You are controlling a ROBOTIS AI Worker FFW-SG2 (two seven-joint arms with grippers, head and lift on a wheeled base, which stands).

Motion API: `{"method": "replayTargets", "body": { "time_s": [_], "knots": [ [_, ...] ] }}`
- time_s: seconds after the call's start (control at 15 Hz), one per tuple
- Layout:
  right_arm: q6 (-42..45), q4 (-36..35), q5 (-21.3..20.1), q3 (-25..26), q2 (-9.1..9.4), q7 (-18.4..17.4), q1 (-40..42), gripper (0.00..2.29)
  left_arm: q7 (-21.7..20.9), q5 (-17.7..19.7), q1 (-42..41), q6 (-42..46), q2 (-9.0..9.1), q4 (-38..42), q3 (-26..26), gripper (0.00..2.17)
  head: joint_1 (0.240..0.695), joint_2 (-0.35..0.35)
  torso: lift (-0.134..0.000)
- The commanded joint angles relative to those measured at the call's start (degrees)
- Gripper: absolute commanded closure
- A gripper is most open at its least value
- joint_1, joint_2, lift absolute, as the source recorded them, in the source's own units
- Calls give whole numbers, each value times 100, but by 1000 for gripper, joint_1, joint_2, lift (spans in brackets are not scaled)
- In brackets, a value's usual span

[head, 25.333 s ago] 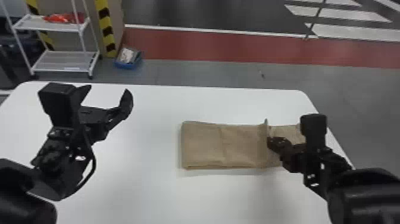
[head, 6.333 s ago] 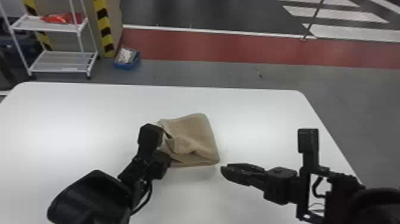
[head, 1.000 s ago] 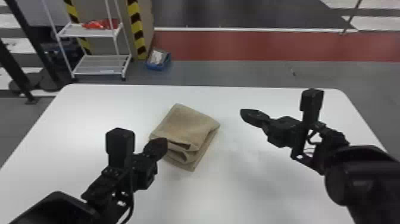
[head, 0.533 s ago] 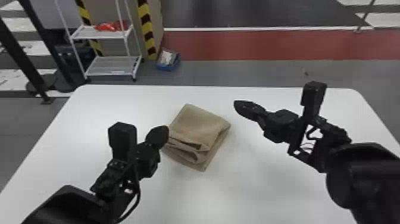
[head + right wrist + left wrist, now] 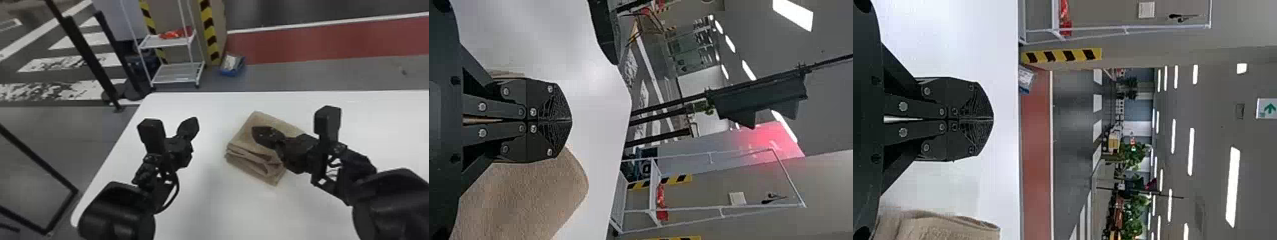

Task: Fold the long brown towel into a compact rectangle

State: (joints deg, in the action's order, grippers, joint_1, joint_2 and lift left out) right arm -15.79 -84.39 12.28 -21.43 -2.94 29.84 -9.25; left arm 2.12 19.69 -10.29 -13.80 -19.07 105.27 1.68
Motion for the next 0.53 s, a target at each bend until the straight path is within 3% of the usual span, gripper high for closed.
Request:
{"method": "replayTargets", "body": {
  "time_s": [0.0, 0.47],
  "knots": [
    [-17, 221, -314, -327, 127, -66, -95, 2074, -63, 97, -69, -5, -9, -6, -115, 1767, 695, 335, -124],
    [-966, 133, -595, -503, 57, -146, 81, 2074, -81, 79, -52, -58, 17, 2, -1, 1767, 695, 350, -124]
  ]
}}
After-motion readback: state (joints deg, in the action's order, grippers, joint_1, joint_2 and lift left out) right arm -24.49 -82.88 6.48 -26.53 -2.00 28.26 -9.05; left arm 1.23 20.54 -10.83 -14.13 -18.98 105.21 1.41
